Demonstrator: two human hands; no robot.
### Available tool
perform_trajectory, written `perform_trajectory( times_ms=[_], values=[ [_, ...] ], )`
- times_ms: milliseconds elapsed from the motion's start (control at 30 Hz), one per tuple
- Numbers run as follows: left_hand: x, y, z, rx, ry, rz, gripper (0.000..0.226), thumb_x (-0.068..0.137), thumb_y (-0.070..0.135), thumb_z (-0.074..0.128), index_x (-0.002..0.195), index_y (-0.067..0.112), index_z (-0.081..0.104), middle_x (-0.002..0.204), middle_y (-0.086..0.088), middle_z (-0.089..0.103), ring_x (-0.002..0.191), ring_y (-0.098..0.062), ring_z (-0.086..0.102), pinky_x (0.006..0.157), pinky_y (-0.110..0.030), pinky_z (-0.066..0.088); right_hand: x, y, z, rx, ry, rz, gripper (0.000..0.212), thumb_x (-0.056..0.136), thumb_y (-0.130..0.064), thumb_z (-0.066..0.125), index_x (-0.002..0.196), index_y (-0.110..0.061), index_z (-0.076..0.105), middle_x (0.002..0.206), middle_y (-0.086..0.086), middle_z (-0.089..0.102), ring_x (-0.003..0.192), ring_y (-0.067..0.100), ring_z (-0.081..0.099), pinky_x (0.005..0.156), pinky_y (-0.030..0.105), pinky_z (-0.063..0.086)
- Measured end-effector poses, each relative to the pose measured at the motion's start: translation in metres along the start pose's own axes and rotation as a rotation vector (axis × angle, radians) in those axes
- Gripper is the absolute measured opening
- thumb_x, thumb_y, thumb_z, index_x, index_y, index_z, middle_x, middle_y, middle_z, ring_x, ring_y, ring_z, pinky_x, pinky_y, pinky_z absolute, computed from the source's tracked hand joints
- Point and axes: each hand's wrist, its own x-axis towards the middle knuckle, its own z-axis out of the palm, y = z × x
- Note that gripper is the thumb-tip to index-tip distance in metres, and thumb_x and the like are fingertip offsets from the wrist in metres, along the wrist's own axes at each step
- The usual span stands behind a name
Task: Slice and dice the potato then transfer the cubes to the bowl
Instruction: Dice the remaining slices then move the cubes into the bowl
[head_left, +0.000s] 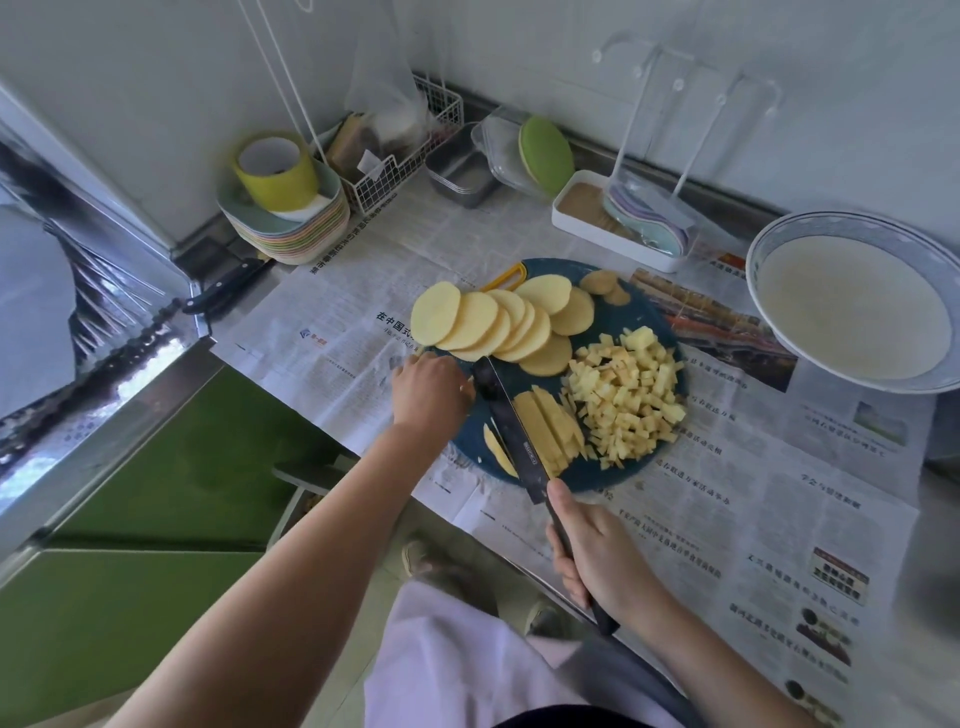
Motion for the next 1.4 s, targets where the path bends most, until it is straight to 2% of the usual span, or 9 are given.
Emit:
perform_trajectory(
  times_ms=[133, 367, 567, 833, 967, 1067, 1200, 1300, 1400],
  values=[
    [-0.010, 0.004, -0.001, 0.038, -0.084, -0.104, 0.030, 0.089, 0.023, 0.053, 0.061, 0.012, 0.046, 0.067, -0.001, 0.046, 0.080, -0.026, 0.050, 0.072, -0.033, 0.038, -0.002, -0.002, -0.006, 0.005, 0.037, -0.012, 0.059, 0.094, -0.057, 0.034, 0.062, -0.007, 0.043, 0.046, 0.010, 0.034, 0.036, 0.019, 0.030, 0.038, 0.026, 0.027],
    [-0.030, 0.004, -0.003, -0.081, -0.219, -0.126, 0.031, 0.092, 0.024, 0.051, 0.065, 0.010, 0.045, 0.066, -0.003, 0.046, 0.060, -0.019, 0.045, 0.049, -0.026, 0.035, -0.003, -0.002, -0.010, -0.003, 0.056, -0.044, 0.061, 0.095, -0.056, 0.033, 0.059, -0.008, 0.042, 0.045, 0.009, 0.035, 0.036, 0.019, 0.031, 0.039, 0.028, 0.027],
    [-0.014, -0.016, -0.017, -0.347, -0.013, -0.183, 0.017, 0.092, 0.024, 0.061, 0.102, 0.010, 0.058, 0.096, -0.006, 0.058, 0.084, -0.023, 0.059, 0.072, -0.034, 0.052, -0.008, 0.000, -0.011, -0.022, 0.062, -0.059, 0.061, 0.095, -0.056, 0.033, 0.060, -0.007, 0.043, 0.046, 0.010, 0.035, 0.037, 0.019, 0.032, 0.040, 0.027, 0.028],
    [-0.032, 0.002, 0.004, -0.451, 0.025, -0.202, 0.015, 0.086, -0.001, 0.053, 0.083, -0.001, 0.068, 0.084, -0.015, 0.068, 0.077, -0.030, 0.065, 0.070, -0.040, 0.057, -0.014, -0.001, -0.012, -0.039, 0.087, -0.068, 0.059, 0.094, -0.056, 0.032, 0.061, -0.009, 0.041, 0.045, 0.007, 0.035, 0.037, 0.019, 0.032, 0.040, 0.027, 0.028],
    [-0.041, 0.010, 0.012, -0.449, -0.007, -0.195, 0.016, 0.084, -0.003, 0.053, 0.077, 0.004, 0.066, 0.074, -0.007, 0.062, 0.065, -0.020, 0.056, 0.056, -0.025, 0.047, -0.017, -0.001, -0.014, -0.077, 0.098, -0.088, 0.061, 0.094, -0.058, 0.032, 0.061, -0.008, 0.043, 0.046, 0.008, 0.036, 0.038, 0.020, 0.032, 0.040, 0.027, 0.028],
    [-0.040, 0.010, 0.020, -0.491, -0.053, -0.204, 0.019, 0.084, -0.002, 0.051, 0.069, 0.009, 0.055, 0.066, -0.009, 0.053, 0.060, -0.019, 0.046, 0.055, -0.029, 0.041, -0.019, -0.002, -0.018, -0.121, 0.114, -0.110, 0.065, 0.090, -0.062, 0.032, 0.063, -0.004, 0.043, 0.048, 0.008, 0.036, 0.038, 0.019, 0.033, 0.042, 0.028, 0.030],
    [-0.043, 0.012, 0.011, -0.466, -0.008, -0.196, 0.021, 0.088, 0.004, 0.043, 0.073, 0.009, 0.057, 0.070, -0.010, 0.055, 0.061, -0.023, 0.046, 0.055, -0.030, 0.036, -0.019, -0.008, -0.028, -0.398, 0.204, -0.178, 0.065, 0.087, -0.064, 0.028, 0.058, -0.008, 0.041, 0.045, -0.003, 0.036, 0.036, 0.007, 0.033, 0.044, 0.024, 0.029],
    [-0.054, 0.015, -0.017, -0.400, 0.156, -0.096, 0.027, 0.097, 0.007, 0.041, 0.109, 0.010, 0.065, 0.102, -0.003, 0.063, 0.080, -0.017, 0.055, 0.069, -0.028, 0.041, -0.023, -0.018, -0.043, -0.756, 0.241, -0.194, 0.056, 0.088, -0.064, 0.021, 0.066, -0.018, 0.045, 0.053, -0.006, 0.046, 0.045, 0.004, 0.042, 0.046, 0.020, 0.034],
    [-0.069, 0.018, -0.042, -0.402, 0.266, 0.282, 0.029, 0.092, -0.001, 0.045, 0.108, 0.013, 0.065, 0.102, 0.005, 0.062, 0.088, -0.011, 0.057, 0.075, -0.025, 0.048, -0.027, -0.027, -0.056, -1.130, 0.248, -0.218, 0.056, 0.092, -0.066, 0.016, 0.080, -0.020, 0.046, 0.066, -0.005, 0.050, 0.061, 0.010, 0.050, 0.056, 0.024, 0.041]
  ],
)
